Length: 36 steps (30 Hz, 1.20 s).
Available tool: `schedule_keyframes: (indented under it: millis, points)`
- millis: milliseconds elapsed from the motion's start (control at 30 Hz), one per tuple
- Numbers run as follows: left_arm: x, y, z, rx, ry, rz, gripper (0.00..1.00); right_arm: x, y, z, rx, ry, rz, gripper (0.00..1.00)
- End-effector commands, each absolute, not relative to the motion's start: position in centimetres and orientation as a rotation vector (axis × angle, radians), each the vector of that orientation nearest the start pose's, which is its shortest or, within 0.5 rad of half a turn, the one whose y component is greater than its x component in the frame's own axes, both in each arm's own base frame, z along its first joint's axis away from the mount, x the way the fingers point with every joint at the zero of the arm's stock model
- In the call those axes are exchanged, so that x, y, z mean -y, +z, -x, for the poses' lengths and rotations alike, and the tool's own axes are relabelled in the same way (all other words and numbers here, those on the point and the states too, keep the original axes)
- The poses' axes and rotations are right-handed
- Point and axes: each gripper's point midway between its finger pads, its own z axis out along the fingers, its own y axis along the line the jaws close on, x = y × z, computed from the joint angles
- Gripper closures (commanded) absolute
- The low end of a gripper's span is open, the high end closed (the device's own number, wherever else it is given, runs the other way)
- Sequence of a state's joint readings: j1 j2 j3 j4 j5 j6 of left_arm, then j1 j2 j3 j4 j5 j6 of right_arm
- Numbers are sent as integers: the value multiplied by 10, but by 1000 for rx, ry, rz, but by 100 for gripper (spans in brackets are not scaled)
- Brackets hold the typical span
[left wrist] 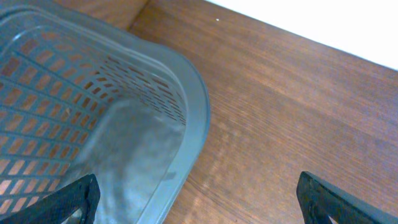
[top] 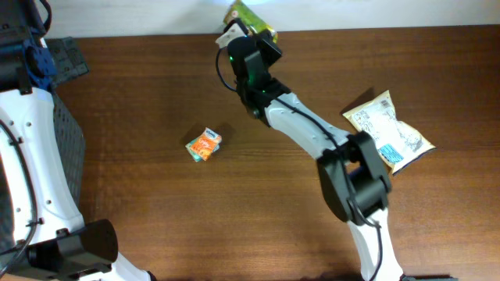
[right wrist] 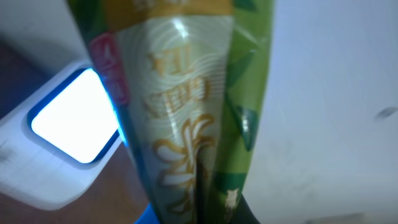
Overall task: Scan the item barcode
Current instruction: 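Lift the green tea carton and hold it at the scanner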
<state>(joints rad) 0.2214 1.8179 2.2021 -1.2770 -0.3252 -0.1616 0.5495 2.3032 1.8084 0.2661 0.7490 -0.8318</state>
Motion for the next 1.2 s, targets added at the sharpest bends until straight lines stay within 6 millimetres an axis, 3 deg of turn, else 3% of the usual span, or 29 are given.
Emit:
schedule_keyframes:
  millis: [0, 100, 300, 367, 533, 900, 967, 1033, 1167]
  points:
    - [-152, 332, -414, -2367, 425, 622, 1, -228, 207, -619, -1549, -1075, 871, 96]
    - [-152, 332, -414, -2367, 425, 622, 1, -221, 186, -633, -1537, -1043, 948, 96]
    - [-152, 332, -414, -2367, 425, 622, 1, -186, 178, -651, -1543, -1026, 949, 96]
    - [-152, 332, -414, -2367, 425, 622, 1, -192, 179, -654, -1508, -999, 943, 96]
    - [-152, 332, -414, -2367, 425, 622, 1, -201, 160, -660, -1463, -965, 937, 96]
    - [-152, 332, -414, -2367, 425, 622, 1, -200, 150, -661, -1472, -977, 940, 96]
    - [-152, 332, -414, -2367, 425, 622, 1, -193, 164, -659, -1469, -1023, 850, 96]
    - [-152, 332, -414, -2367, 425, 622, 1, -192, 193, -654, -1437, -1036, 763, 96]
    - [-152, 332, -414, -2367, 425, 622, 1, -200, 244, -637, -1493, -924, 800, 96]
